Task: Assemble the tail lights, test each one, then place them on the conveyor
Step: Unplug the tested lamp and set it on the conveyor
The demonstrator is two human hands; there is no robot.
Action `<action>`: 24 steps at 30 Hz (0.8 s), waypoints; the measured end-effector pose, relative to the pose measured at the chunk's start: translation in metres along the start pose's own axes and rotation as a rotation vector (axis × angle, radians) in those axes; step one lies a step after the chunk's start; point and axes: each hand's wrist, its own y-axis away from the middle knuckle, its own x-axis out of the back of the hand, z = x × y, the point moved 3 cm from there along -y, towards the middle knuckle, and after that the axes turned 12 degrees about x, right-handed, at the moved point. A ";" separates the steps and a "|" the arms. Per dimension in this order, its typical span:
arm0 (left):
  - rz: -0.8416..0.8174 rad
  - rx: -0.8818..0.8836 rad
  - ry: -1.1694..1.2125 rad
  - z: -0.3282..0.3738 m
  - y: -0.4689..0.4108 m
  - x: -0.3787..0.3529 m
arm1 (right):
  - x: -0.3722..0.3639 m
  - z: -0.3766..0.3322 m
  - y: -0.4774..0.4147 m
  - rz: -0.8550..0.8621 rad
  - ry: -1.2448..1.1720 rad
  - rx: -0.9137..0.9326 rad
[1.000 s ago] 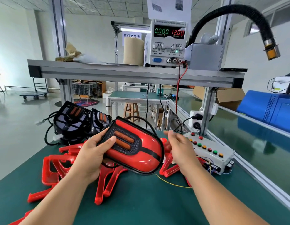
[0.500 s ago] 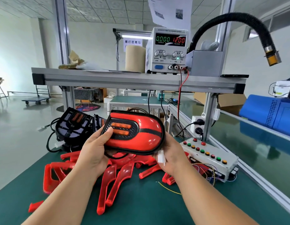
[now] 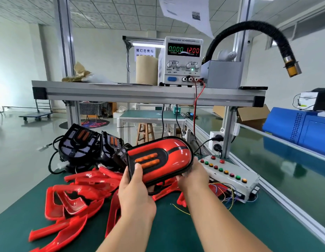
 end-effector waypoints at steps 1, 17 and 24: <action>-0.027 0.024 -0.009 -0.002 0.003 -0.001 | 0.001 -0.006 -0.001 0.001 0.017 -0.007; -0.224 0.247 -0.628 0.029 -0.012 -0.047 | 0.065 -0.057 0.023 -0.335 0.645 0.065; -0.207 -0.018 -0.595 -0.081 0.061 -0.076 | 0.090 -0.082 0.055 0.180 0.576 0.456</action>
